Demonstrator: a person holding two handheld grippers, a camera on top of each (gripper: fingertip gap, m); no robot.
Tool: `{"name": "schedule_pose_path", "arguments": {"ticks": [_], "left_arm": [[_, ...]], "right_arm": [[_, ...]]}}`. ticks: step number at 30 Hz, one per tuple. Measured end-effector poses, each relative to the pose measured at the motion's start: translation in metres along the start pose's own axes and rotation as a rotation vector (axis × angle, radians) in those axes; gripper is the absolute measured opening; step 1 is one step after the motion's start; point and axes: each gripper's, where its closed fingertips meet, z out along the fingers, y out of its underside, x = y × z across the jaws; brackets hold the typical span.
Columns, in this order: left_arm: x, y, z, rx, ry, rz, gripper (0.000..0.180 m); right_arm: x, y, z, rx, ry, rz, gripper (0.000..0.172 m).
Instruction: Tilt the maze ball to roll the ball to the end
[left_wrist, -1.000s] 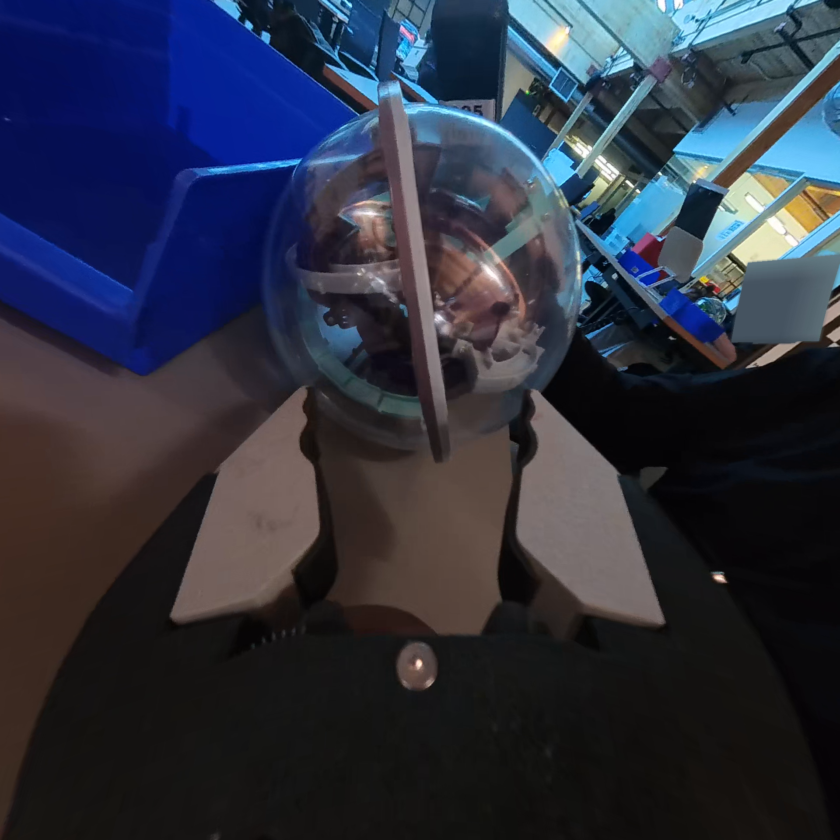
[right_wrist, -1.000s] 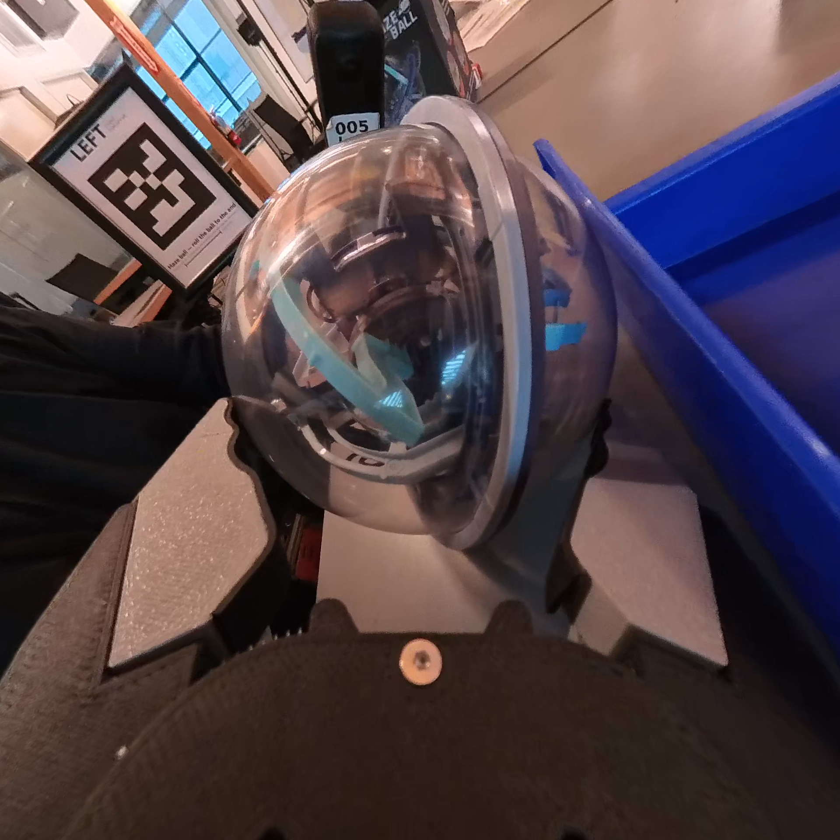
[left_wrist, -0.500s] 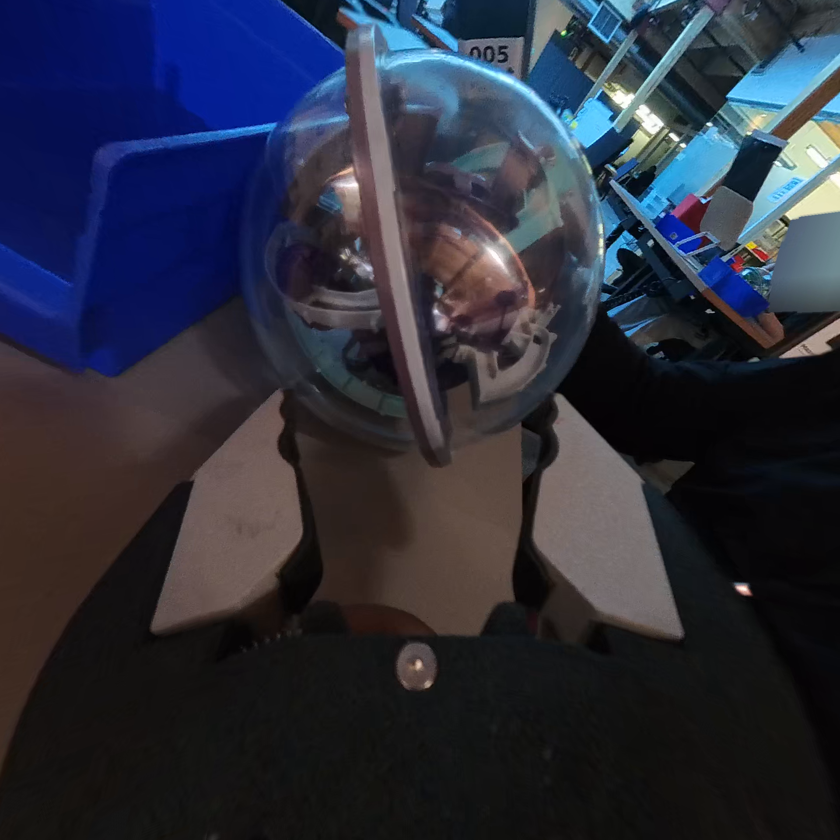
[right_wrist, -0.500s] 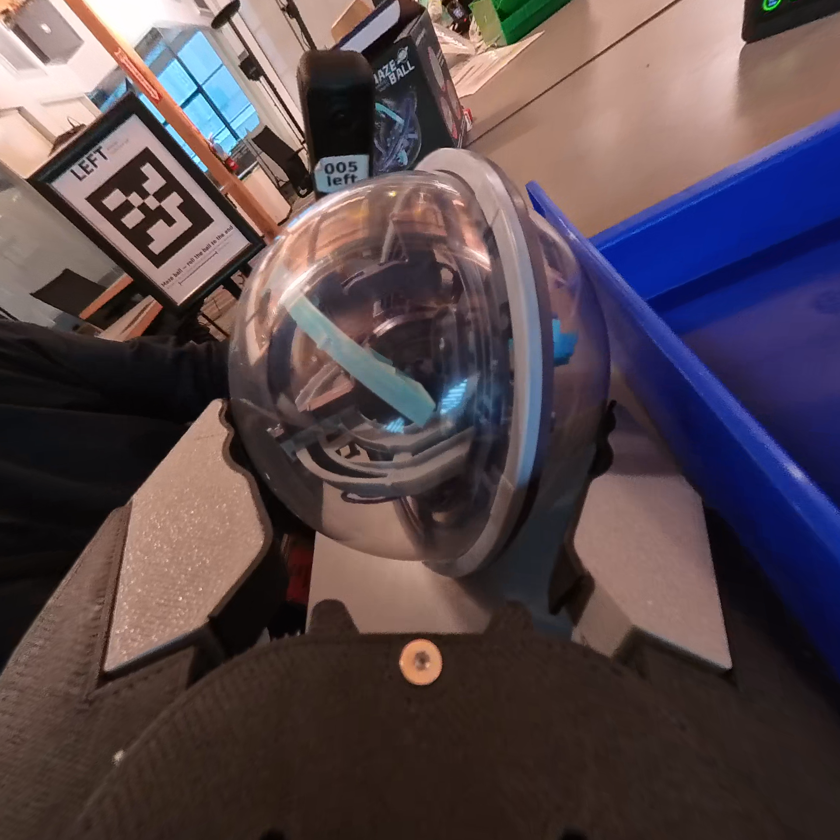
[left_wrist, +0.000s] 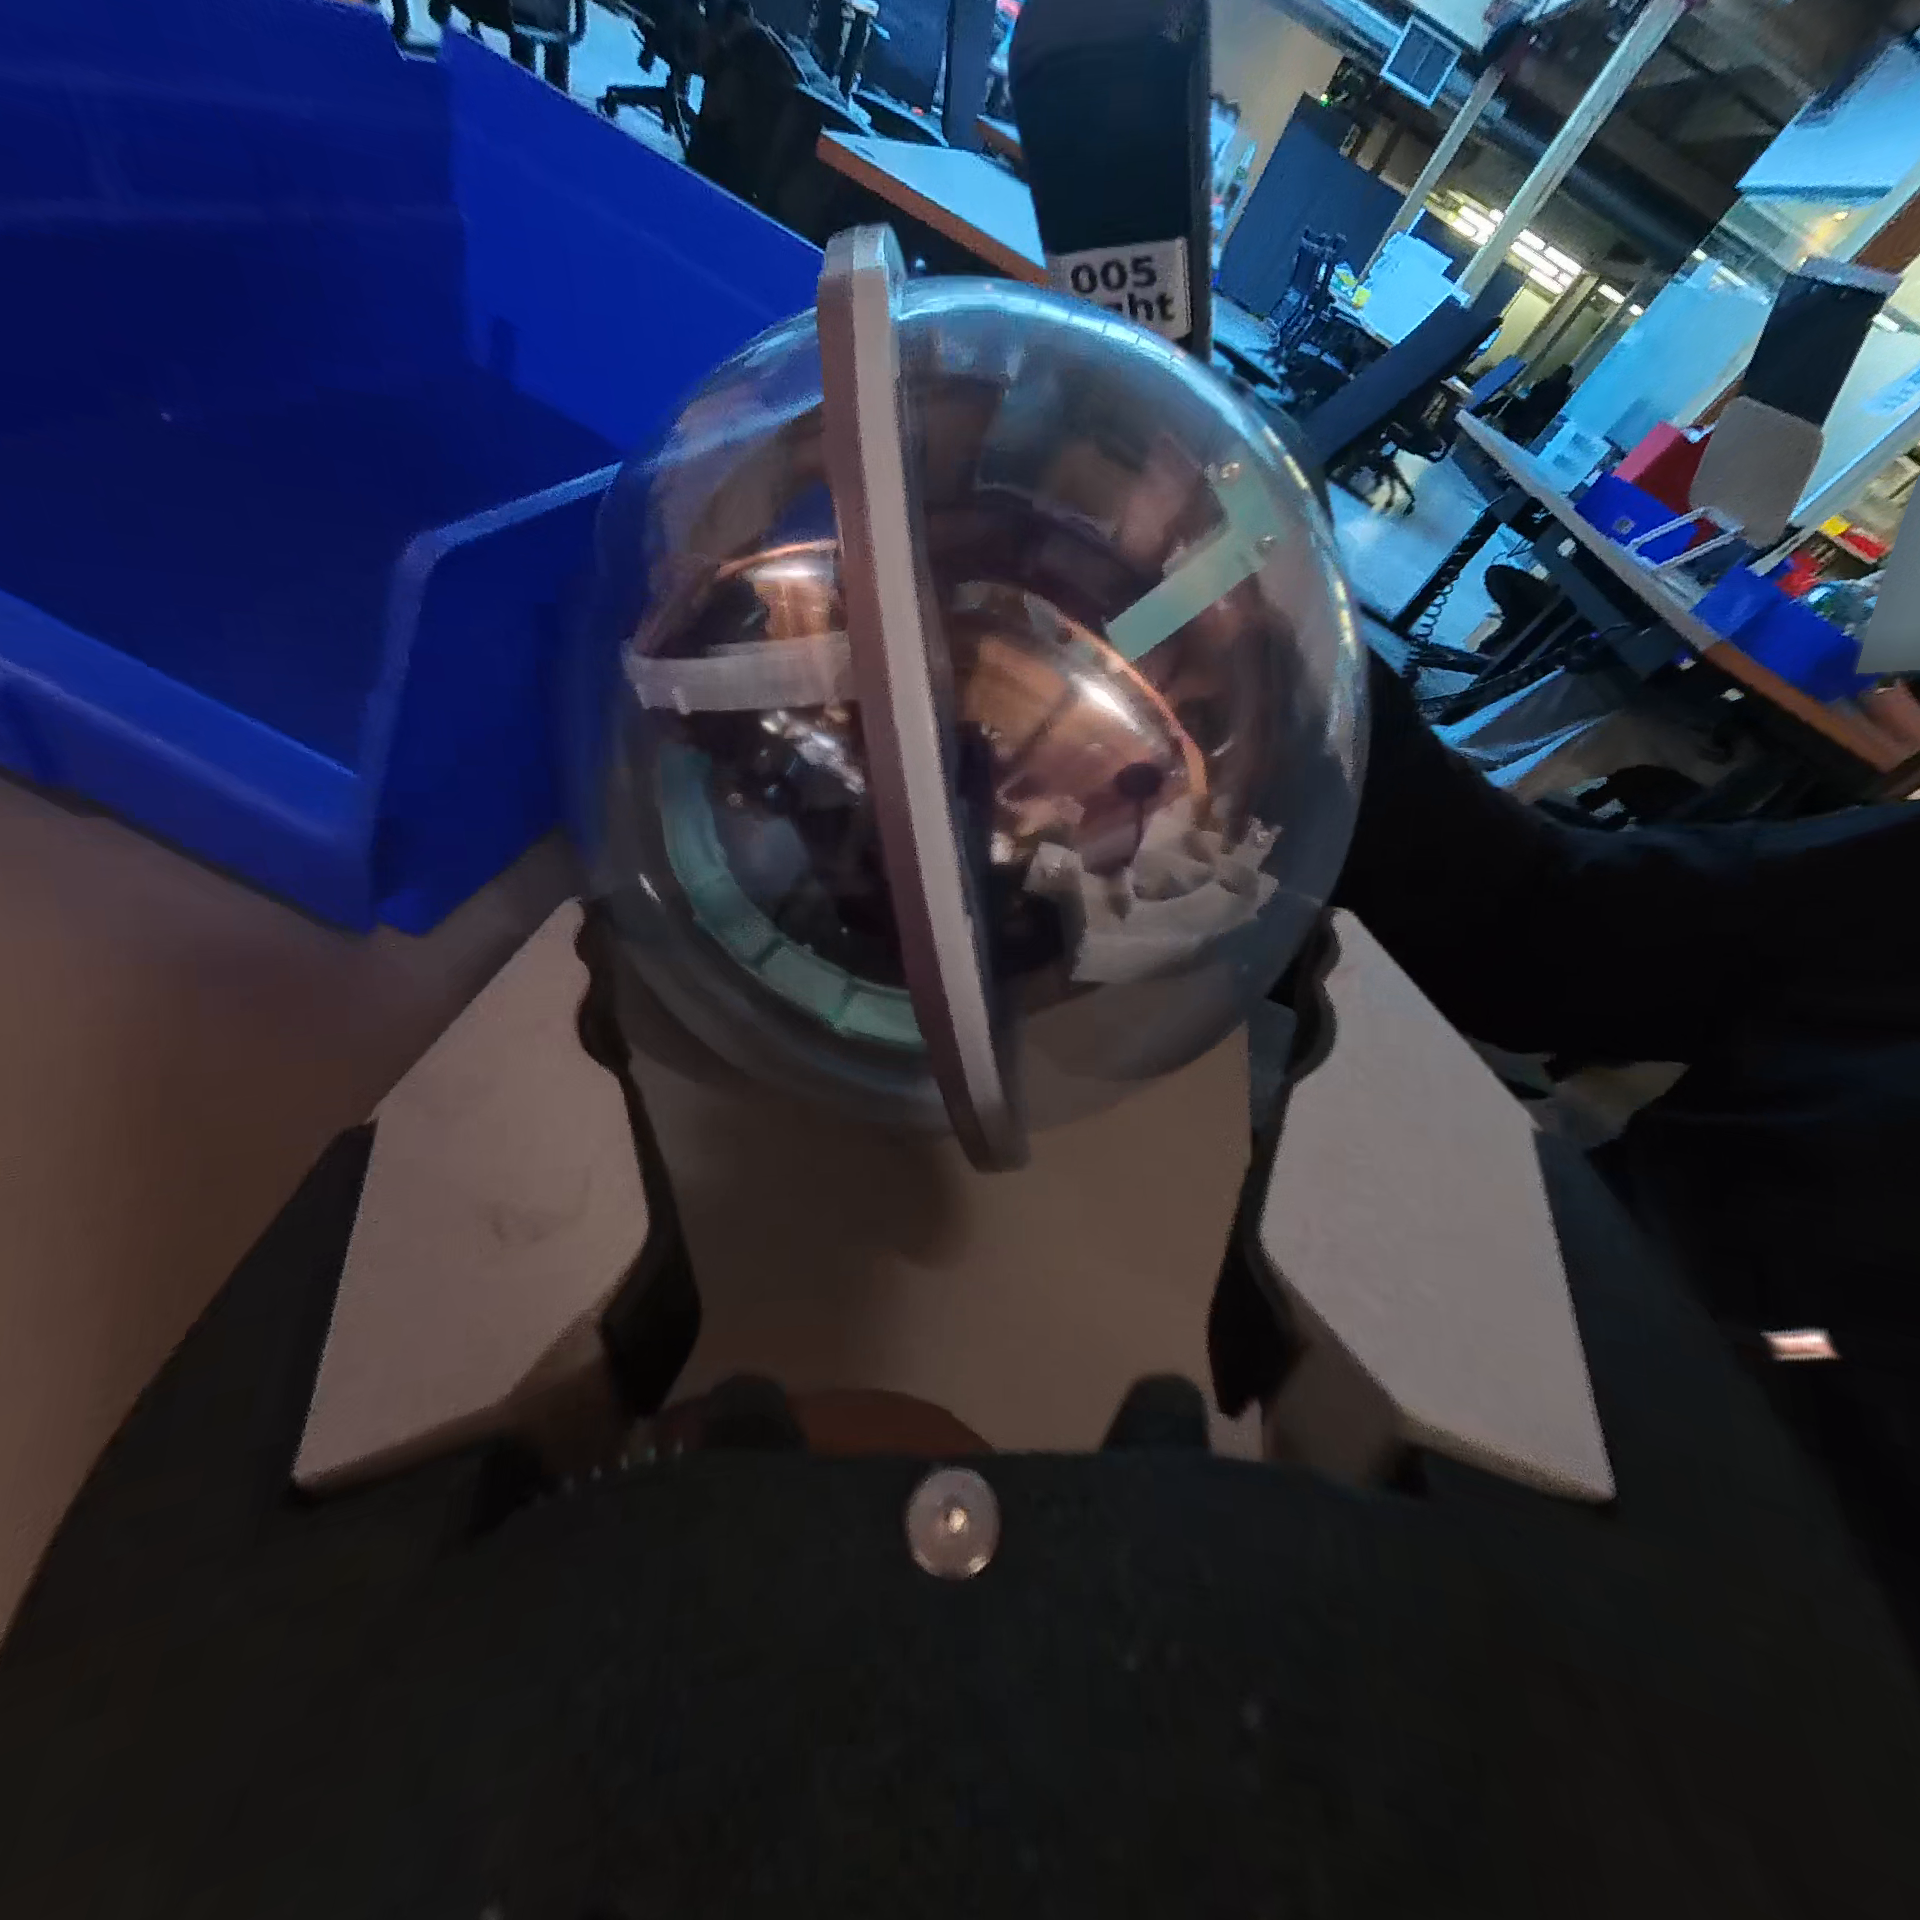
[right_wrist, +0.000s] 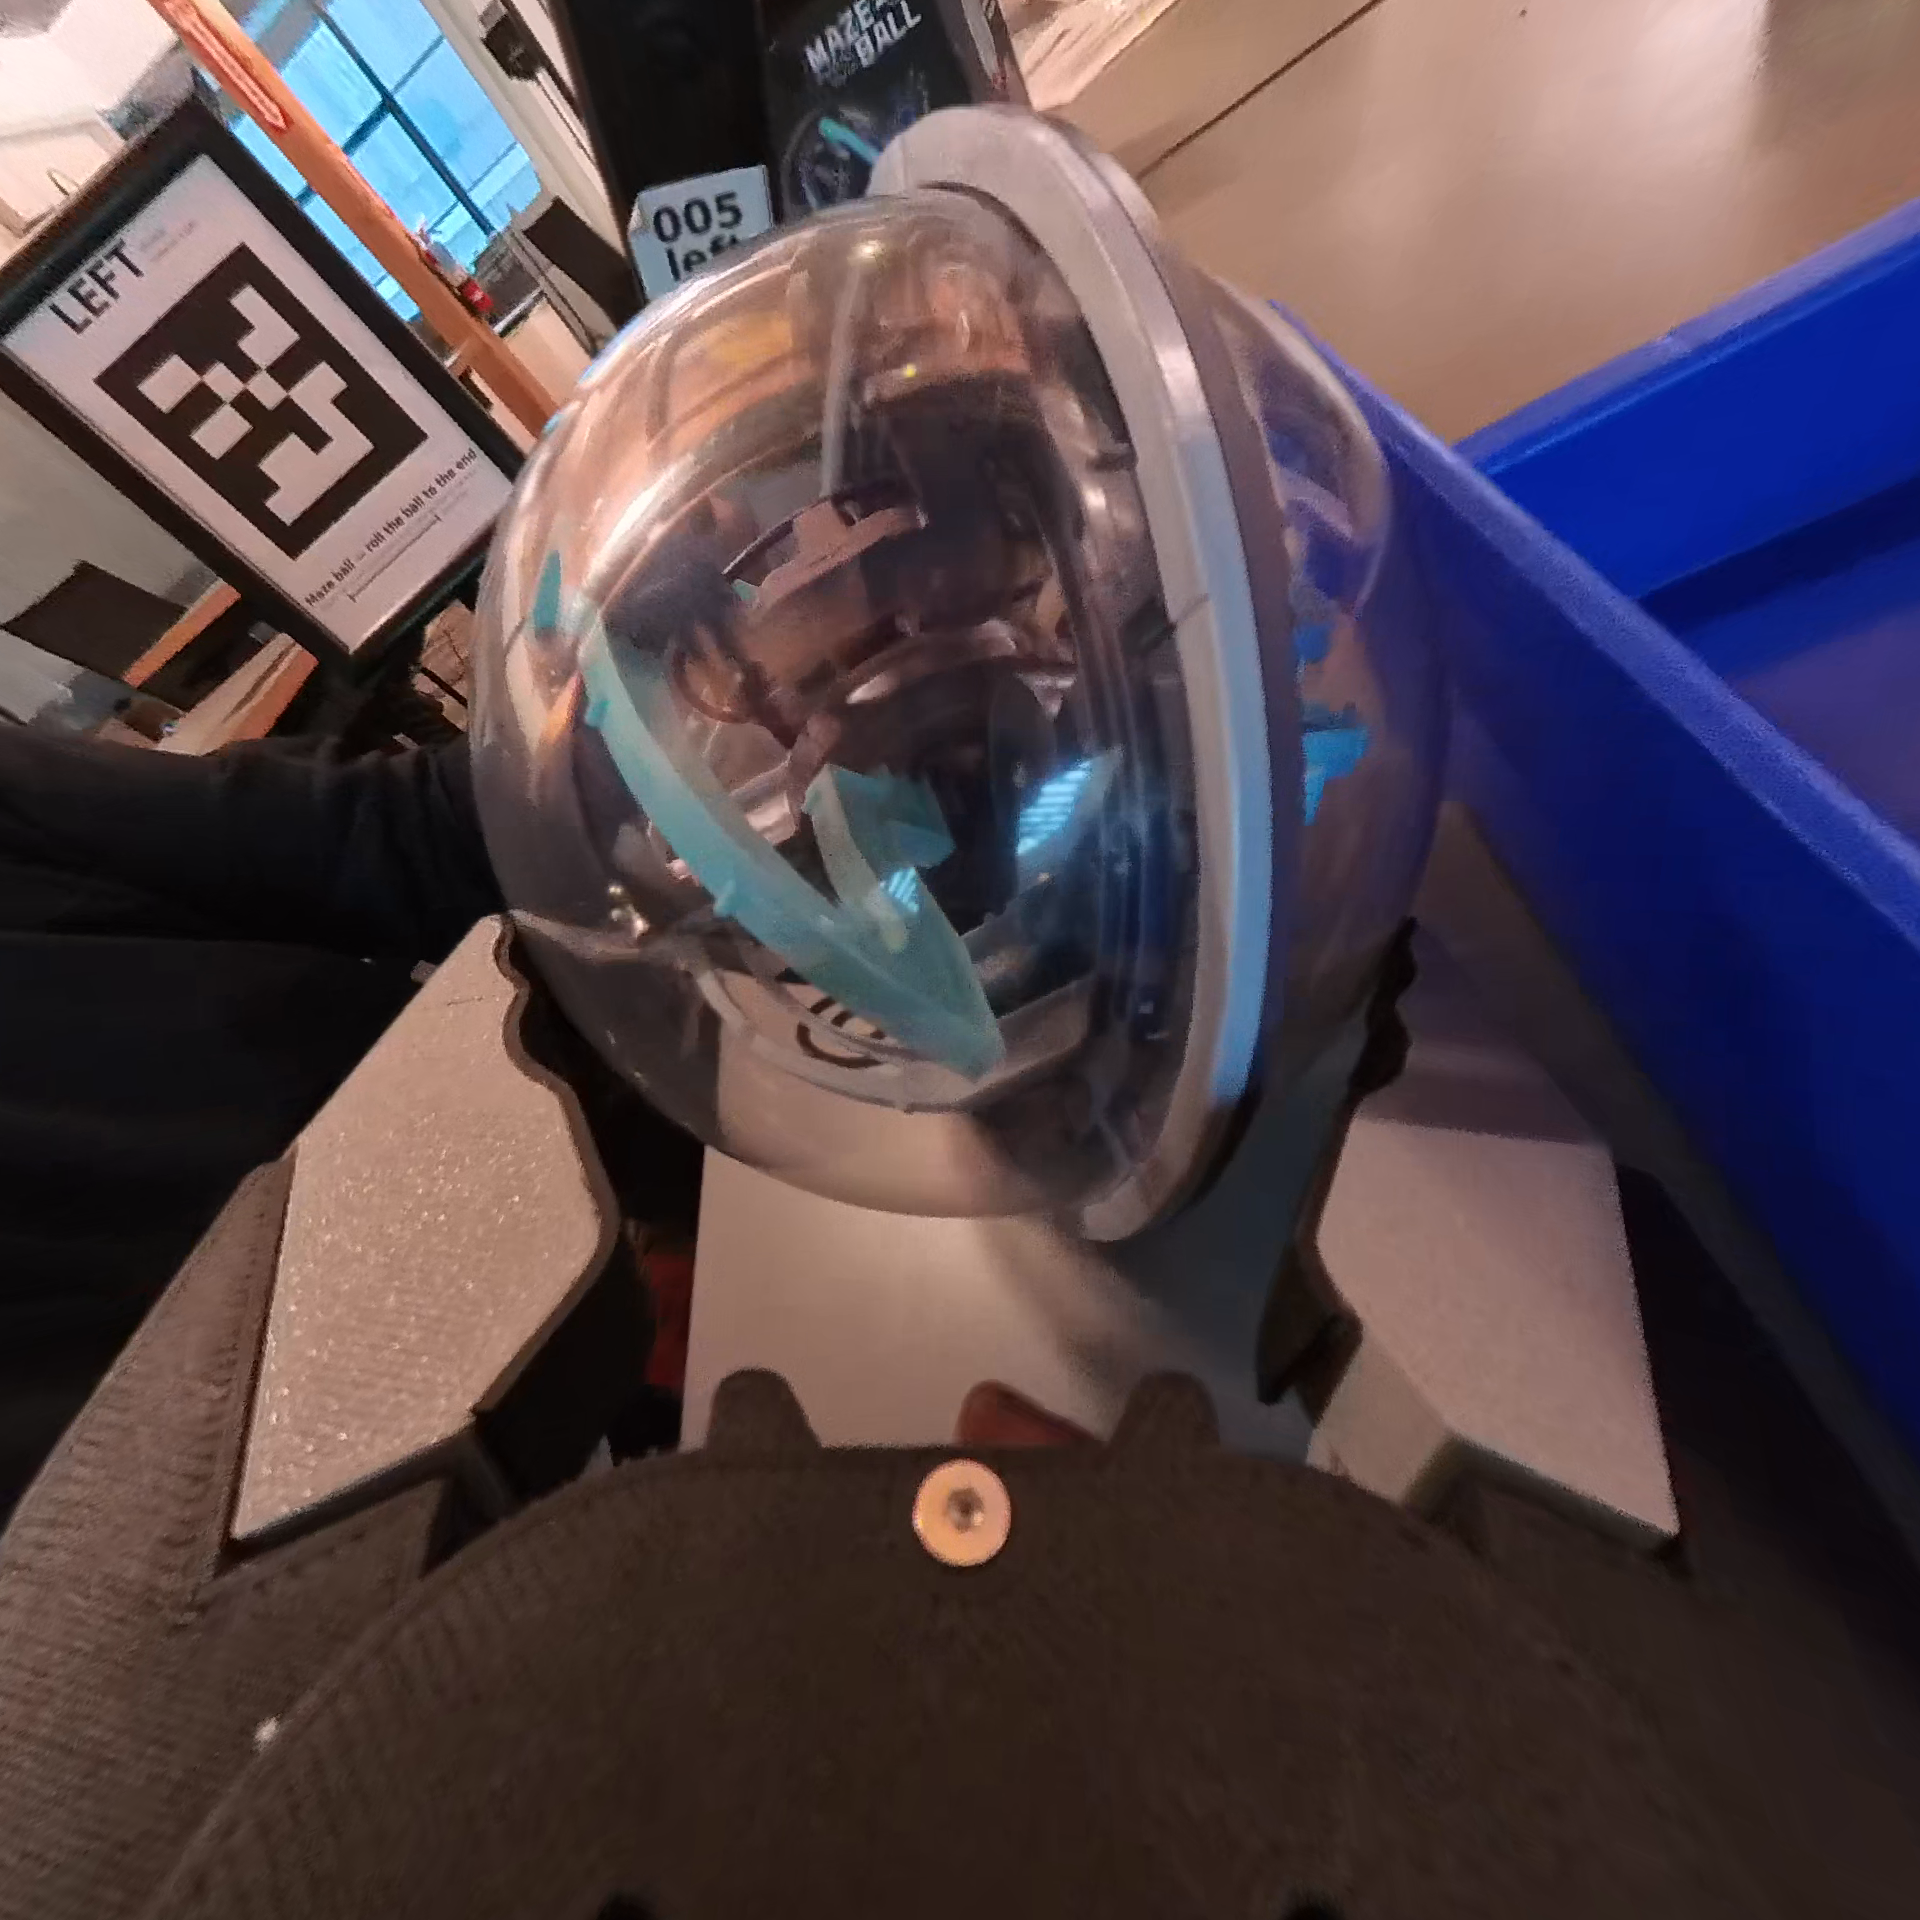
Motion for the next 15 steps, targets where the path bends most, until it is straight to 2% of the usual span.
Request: {"name": "schedule_pose_path", "arguments": {"ticks": [5,10,15], "left_arm": [[-0.004,0.003,-0.007,-0.039,-0.027,0.080,0.127],[-0.002,0.007,-0.005,-0.109,-0.088,0.201,0.130],[0.021,-0.042,-0.022,0.009,-0.088,0.298,0.132]], "right_arm": [[0.001,-0.007,0.009,0.029,0.033,-0.072,0.153],[-0.007,-0.032,0.011,0.078,0.132,-0.216,0.158],[-0.037,-0.073,-0.001,0.219,0.113,-0.283,0.158]]}}
